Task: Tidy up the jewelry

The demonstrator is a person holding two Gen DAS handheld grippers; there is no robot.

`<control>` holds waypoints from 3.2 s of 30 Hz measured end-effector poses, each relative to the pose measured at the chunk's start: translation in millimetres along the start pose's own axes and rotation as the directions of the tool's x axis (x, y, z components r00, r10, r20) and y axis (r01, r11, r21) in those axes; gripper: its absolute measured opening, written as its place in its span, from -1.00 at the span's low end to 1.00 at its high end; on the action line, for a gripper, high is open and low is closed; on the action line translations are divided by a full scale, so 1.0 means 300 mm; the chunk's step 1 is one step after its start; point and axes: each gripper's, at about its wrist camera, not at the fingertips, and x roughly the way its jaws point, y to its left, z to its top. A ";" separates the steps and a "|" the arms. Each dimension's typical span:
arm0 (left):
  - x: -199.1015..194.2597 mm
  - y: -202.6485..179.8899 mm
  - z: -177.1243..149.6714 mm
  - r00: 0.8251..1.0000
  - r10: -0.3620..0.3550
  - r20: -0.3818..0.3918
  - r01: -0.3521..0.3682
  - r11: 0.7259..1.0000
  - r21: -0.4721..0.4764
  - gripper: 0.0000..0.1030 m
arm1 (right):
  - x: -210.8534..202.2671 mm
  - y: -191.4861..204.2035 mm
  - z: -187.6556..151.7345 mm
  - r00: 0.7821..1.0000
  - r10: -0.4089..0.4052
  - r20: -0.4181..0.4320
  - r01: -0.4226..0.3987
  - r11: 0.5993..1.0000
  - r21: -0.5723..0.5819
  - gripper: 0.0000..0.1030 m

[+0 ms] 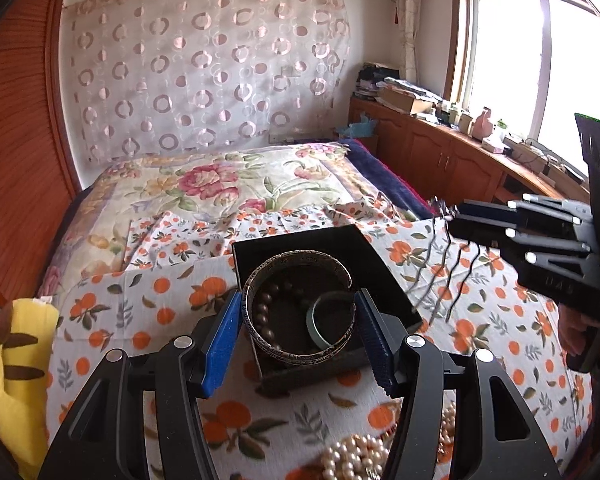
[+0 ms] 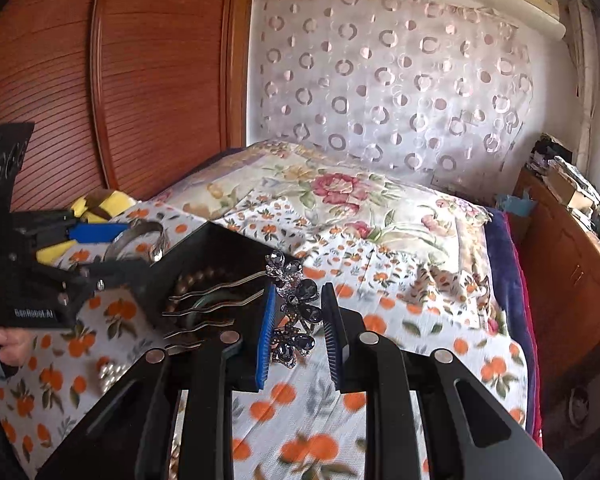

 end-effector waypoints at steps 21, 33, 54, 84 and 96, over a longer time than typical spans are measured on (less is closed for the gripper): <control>0.098 0.011 -0.014 0.998 -0.061 -0.020 0.060 0.998 -0.030 0.06 | 0.168 -0.013 0.056 1.000 0.014 -0.016 -0.014 1.000 0.006 -0.52; 0.020 0.078 0.014 0.999 0.002 0.040 0.002 0.996 -0.088 0.07 | 0.216 0.085 0.062 0.999 0.032 -0.032 -0.034 0.997 -0.066 -0.51; 0.008 0.136 0.014 0.998 0.041 0.040 -0.036 0.994 -0.100 0.07 | 0.199 0.170 -0.009 0.995 0.046 -0.083 -0.056 0.992 -0.111 -0.42; -0.015 0.032 -0.309 0.969 -0.128 -0.213 0.117 0.991 -0.063 -0.37 | -0.028 0.153 -0.373 0.969 0.145 -0.202 -0.129 0.988 0.090 -0.42; -0.021 0.008 -0.338 0.960 -0.173 -0.222 0.162 0.985 -0.067 -0.76 | -0.035 0.208 -0.385 0.954 0.186 -0.235 -0.175 0.982 0.065 -0.42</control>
